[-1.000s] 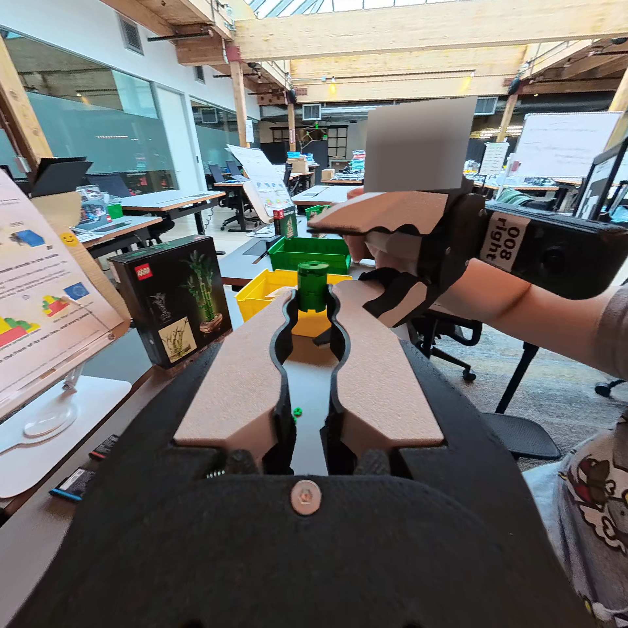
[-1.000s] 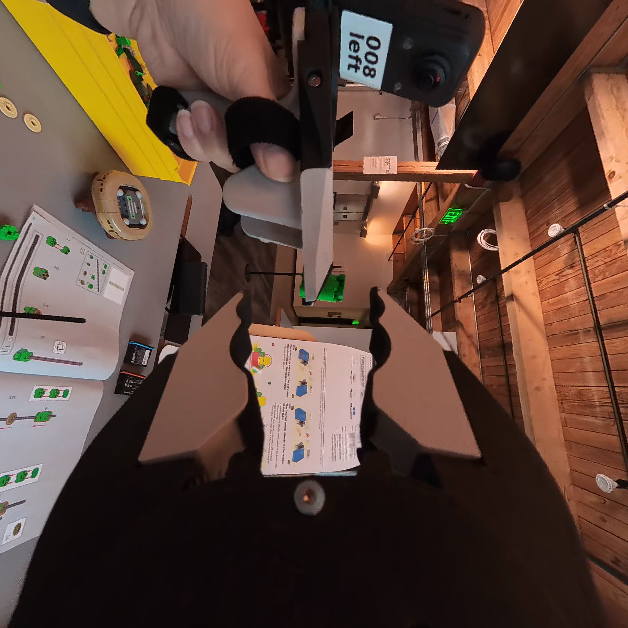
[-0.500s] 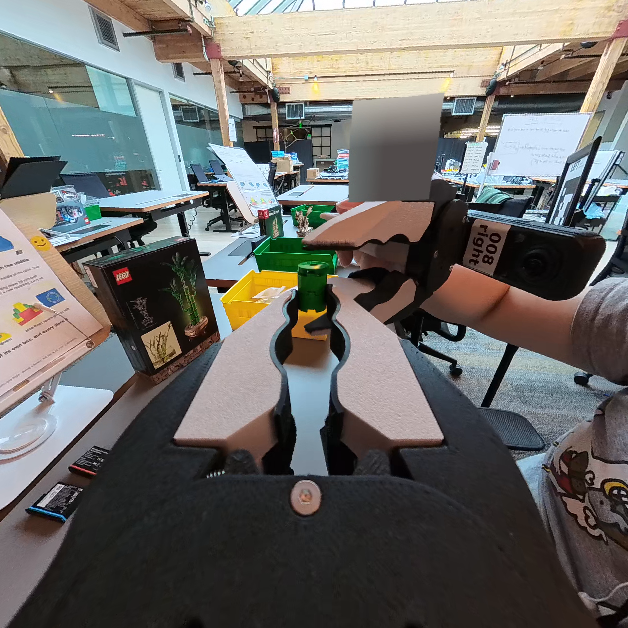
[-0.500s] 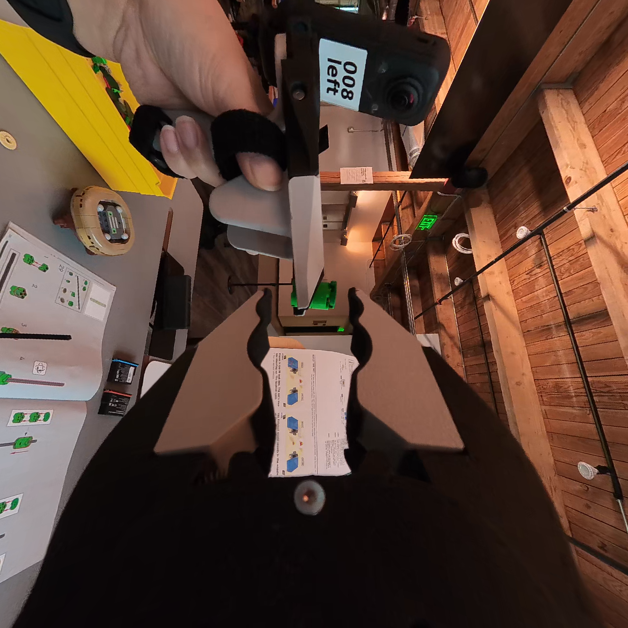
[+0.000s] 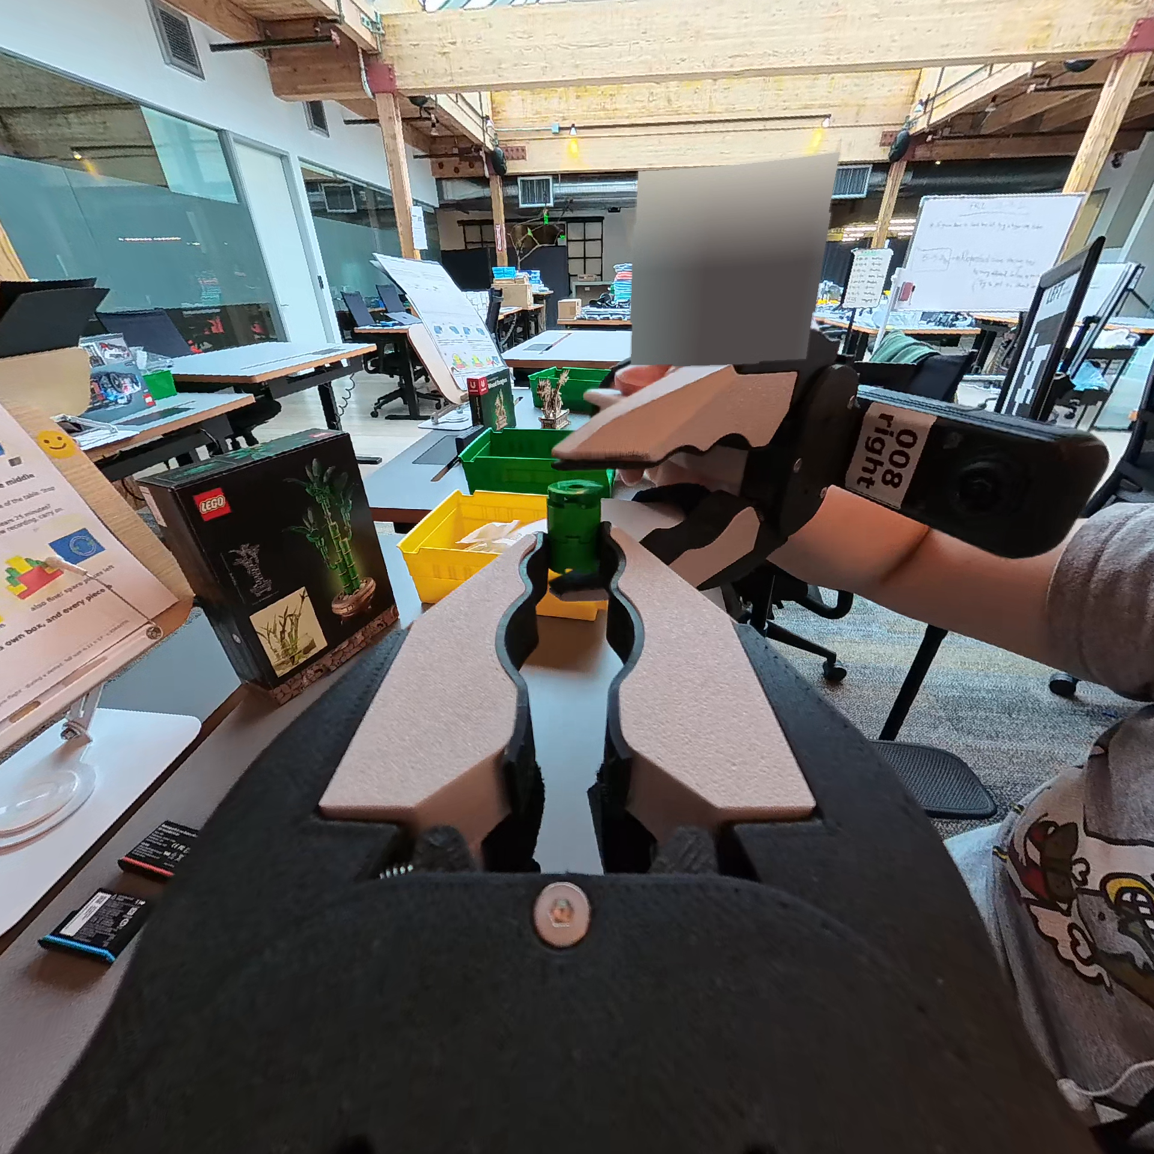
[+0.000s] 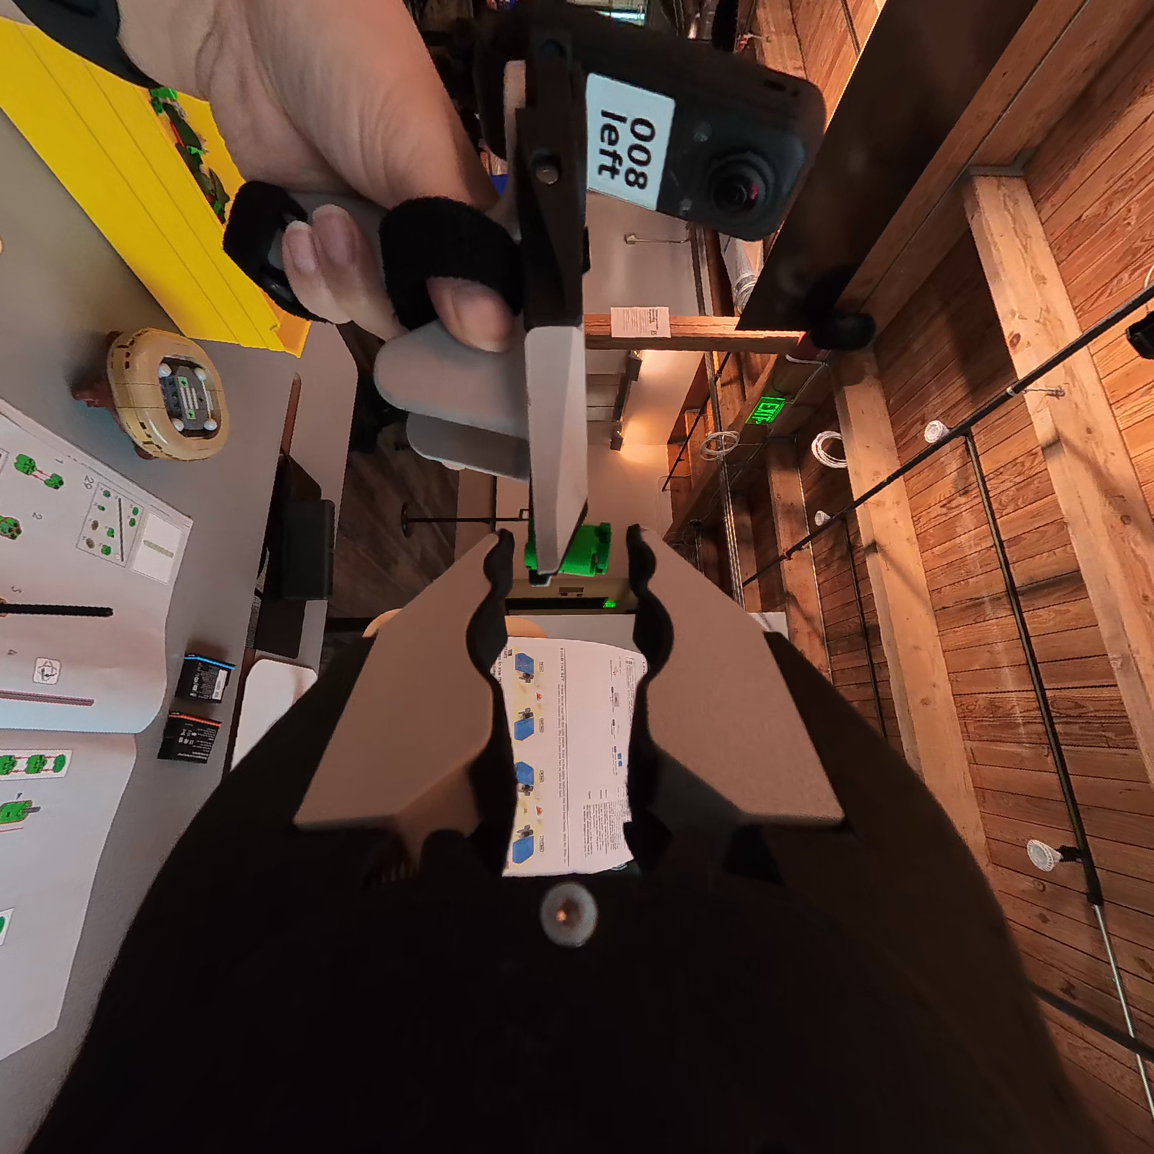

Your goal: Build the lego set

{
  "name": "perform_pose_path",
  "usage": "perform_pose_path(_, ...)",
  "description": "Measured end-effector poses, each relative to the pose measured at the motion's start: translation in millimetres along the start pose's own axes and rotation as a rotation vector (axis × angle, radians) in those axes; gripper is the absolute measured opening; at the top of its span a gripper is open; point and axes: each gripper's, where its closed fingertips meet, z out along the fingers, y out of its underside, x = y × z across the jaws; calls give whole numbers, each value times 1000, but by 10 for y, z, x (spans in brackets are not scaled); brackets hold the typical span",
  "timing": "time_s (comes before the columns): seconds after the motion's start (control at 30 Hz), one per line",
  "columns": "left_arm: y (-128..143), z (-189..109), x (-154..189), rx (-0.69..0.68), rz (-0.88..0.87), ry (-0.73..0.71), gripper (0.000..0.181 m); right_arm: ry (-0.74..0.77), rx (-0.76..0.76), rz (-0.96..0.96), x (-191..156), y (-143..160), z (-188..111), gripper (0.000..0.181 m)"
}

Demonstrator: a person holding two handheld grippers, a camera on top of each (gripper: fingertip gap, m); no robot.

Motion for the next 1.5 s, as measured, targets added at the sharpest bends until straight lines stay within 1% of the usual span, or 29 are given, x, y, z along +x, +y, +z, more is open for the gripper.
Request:
perform_pose_path(0.2,1,6,-1,-2,4,-3,13,10,-9,9,13,22,-5,32)
perform_pose_path(0.27,-3,5,-6,0,4,-5,12,5,-10,10,-4,23,-6,28)
perform_pose_path(0.5,-29,-7,-21,13,11,-19,12,8,-16,24,12,35,-12,25)
perform_pose_path(0.67,-31,-7,-35,13,14,-27,12,5,-27,31,13,42,-1,26)
perform_pose_path(0.8,-28,-5,-78,8,33,-65,12,-17,-45,69,3,61,22,26)
perform_pose_path(1.0,-40,8,-107,7,68,-115,12,0,-78,54,16,77,51,27)
perform_pose_path(1.1,-39,16,-113,5,75,-125,12,16,-100,37,24,94,66,25)
perform_pose_path(1.4,-50,1,-127,13,68,-126,12,22,-100,27,31,88,49,24)
perform_pose_path(1.5,-59,-9,-146,18,71,-138,12,16,-109,52,35,92,49,25)
